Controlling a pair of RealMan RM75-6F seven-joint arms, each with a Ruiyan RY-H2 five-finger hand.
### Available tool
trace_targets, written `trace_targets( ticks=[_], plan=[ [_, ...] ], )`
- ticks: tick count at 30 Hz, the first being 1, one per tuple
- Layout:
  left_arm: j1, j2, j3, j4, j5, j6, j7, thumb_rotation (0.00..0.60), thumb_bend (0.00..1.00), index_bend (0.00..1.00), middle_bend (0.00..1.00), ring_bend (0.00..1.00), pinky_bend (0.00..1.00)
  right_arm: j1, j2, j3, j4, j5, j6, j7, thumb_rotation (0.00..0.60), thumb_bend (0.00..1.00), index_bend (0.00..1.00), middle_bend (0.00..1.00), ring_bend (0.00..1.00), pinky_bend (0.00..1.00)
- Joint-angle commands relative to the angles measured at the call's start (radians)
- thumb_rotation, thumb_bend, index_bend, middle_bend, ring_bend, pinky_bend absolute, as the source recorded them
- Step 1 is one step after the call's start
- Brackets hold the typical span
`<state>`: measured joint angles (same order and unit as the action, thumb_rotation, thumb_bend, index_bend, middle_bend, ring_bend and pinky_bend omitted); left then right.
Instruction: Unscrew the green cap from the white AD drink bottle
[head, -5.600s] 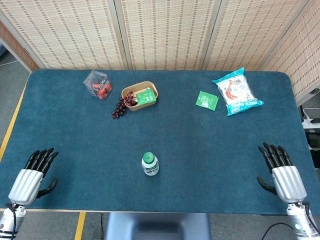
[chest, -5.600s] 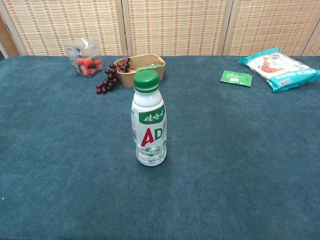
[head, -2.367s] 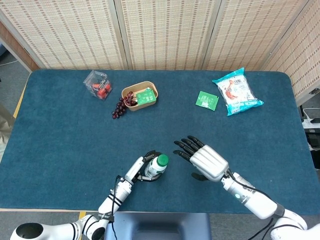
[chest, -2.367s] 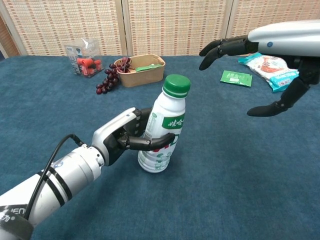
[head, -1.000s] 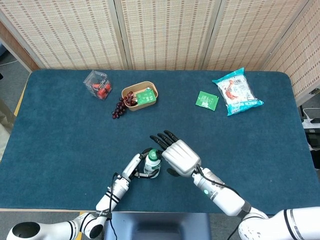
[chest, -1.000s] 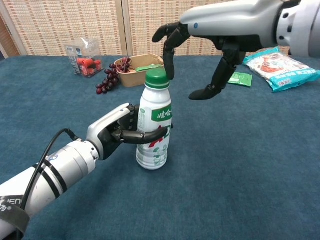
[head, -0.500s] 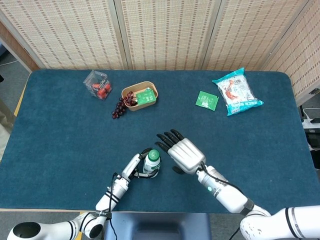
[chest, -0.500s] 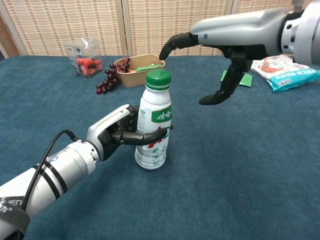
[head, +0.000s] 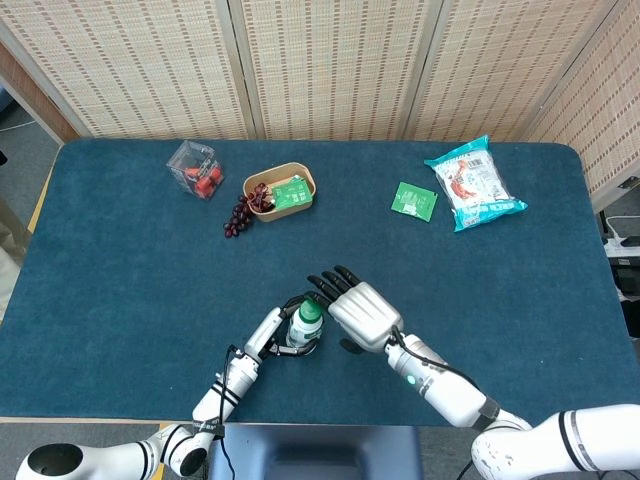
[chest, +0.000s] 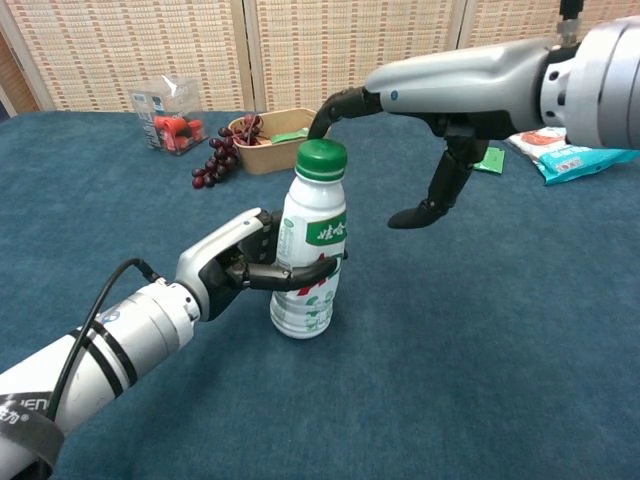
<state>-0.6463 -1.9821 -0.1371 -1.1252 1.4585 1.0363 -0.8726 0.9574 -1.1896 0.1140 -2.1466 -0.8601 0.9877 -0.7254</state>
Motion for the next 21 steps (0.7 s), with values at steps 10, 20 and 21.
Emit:
trace_targets(
  ticks=[10,20,21],
  plan=[
    [-0.005,-0.006,0.000,0.014,-0.006,-0.014,0.005,0.600,0.76,0.58,0.60,0.14,0.00,0.031,-0.008,-0.010,-0.004,0.001,-0.015,0.015,0.600,0.19,0.16,0.00,0.00,0.00],
    [-0.013,-0.007,-0.003,0.031,-0.011,-0.032,-0.007,0.600,0.77,0.59,0.62,0.15,0.00,0.020,0.000,-0.025,-0.043,-0.103,-0.018,0.062,0.600,0.20,0.18,0.00,0.00,0.00],
    [-0.013,-0.007,-0.003,0.030,-0.010,-0.032,-0.008,0.600,0.77,0.59,0.62,0.15,0.00,0.013,0.001,-0.024,-0.042,-0.122,-0.006,0.068,0.600,0.20,0.18,0.00,0.00,0.00]
  ],
)
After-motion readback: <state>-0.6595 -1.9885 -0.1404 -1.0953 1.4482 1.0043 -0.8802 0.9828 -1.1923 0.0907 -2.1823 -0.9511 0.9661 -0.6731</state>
